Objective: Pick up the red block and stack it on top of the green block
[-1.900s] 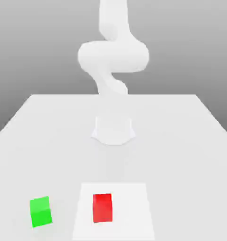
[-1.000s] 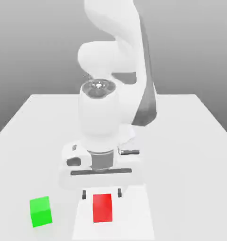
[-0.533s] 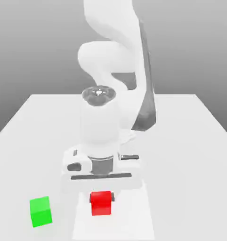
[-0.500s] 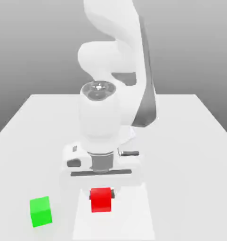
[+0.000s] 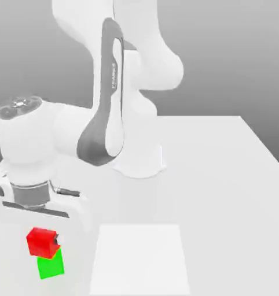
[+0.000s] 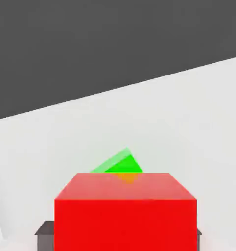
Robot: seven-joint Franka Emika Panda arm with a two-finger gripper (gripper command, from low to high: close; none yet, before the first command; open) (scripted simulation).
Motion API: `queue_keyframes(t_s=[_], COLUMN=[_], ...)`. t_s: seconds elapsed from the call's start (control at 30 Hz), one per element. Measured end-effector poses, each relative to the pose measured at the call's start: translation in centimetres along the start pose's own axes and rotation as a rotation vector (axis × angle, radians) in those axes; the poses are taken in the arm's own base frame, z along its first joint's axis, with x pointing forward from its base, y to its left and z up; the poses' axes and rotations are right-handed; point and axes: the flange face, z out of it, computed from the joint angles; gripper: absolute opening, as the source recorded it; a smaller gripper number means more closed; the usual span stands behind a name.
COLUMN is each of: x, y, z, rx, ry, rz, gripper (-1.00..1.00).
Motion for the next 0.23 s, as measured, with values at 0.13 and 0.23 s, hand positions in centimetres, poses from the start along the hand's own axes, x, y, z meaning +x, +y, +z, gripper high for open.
queue_keyframes(t_s=[0.13, 0.23], x=[0.0, 0.1], y=[0.0, -0.1], z=[0.3, -2.2], rx=[0.0, 0.001], ry=[0.0, 0.001], rz=[0.0, -0.001], gripper=[1.0, 1.0])
